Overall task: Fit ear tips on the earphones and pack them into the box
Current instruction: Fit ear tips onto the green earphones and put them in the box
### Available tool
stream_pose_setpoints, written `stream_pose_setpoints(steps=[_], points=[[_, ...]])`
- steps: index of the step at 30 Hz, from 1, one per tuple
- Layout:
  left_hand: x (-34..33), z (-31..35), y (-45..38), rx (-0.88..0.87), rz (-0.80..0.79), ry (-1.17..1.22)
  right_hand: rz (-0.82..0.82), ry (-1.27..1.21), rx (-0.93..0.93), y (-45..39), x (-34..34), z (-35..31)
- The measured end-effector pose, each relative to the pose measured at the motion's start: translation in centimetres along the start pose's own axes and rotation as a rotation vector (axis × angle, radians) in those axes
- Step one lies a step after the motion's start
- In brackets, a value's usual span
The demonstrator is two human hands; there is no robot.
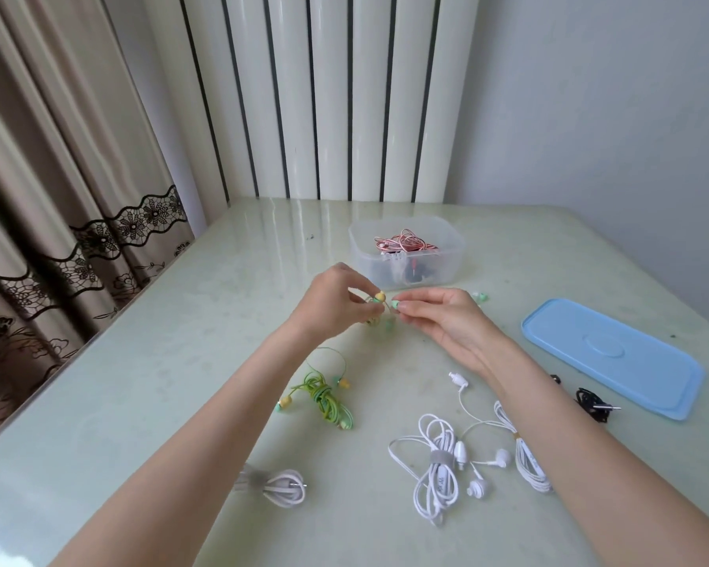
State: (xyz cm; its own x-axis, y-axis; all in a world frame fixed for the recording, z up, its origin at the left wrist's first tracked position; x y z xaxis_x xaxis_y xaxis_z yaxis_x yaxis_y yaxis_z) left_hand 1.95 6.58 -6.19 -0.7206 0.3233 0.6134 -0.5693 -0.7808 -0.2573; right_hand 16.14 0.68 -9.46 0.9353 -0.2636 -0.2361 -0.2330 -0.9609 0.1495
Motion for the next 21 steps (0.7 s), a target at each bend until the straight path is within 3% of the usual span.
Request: stream_pose_setpoints(steps=[21], points=[[-3.3,-2.0,-0.9,-0.064,0.081,0.321,-0.023,-0.157,0.056,-0.7,1.0,0.2]])
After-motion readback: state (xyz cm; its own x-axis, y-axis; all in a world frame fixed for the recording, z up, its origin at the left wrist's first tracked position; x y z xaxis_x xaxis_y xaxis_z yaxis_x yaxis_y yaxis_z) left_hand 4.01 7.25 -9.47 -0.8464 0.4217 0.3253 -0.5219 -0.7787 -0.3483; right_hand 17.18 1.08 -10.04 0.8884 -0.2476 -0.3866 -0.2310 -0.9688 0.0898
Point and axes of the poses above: each hand's wrist, its own y-axis away from the middle knuckle, its own x-axis out of the back of the hand, z = x × y, the point moved 4 cm from there along -y, towards the middle knuckle, and after that the axes turned 5 degrees about -x, right-handed, at the moved point
